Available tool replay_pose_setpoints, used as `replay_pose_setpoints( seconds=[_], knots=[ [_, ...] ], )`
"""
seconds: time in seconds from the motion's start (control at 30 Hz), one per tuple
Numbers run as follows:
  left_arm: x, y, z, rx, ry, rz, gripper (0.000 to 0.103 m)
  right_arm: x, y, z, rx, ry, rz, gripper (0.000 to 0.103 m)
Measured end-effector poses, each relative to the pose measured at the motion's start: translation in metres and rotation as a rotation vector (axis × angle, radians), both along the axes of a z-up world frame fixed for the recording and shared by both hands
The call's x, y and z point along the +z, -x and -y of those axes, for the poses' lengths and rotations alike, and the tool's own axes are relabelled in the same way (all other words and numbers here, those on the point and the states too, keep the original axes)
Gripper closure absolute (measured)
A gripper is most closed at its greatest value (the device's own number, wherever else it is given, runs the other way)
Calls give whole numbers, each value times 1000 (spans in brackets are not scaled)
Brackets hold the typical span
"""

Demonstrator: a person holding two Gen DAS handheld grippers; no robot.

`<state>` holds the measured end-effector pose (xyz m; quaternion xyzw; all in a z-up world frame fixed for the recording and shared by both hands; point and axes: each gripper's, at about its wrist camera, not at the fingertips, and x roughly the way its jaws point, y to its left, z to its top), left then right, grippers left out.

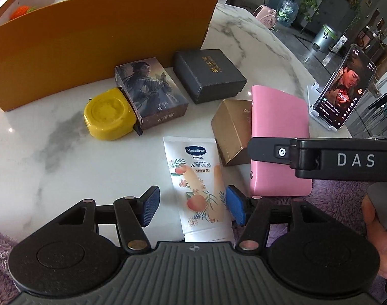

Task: Organize objects
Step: 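Move both grippers back to the items on the table, then grasp the white lotion tube with the left gripper while the right gripper grasps the pink case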

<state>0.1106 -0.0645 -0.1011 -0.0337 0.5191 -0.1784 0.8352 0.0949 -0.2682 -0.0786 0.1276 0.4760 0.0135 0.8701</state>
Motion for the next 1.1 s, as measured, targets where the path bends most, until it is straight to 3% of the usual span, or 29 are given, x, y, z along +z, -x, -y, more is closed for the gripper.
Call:
replay_pose_setpoints(
  seconds=[0.37,0.53,0.93,0.97,1.0,1.1],
  knots=[
    [-1,-3,12,-49,-35,8,39,0,2,-6,7,31,0,22],
    [-1,-3,9,-43,-34,16,62,5,6,-8,16,49,16,23],
    [8,0,-27,40,-8,15,77,27,13,-22,74,47,79,23],
    [9,0,-30,47,-8,17,77,28,13,-24,77,41,80,27],
    [10,0,-33,53,-4,17,77,29,13,-24,67,54,93,71],
    [12,1,-39,72,19,14,78,24,4,-22,85,-54,36,86]
  ],
)
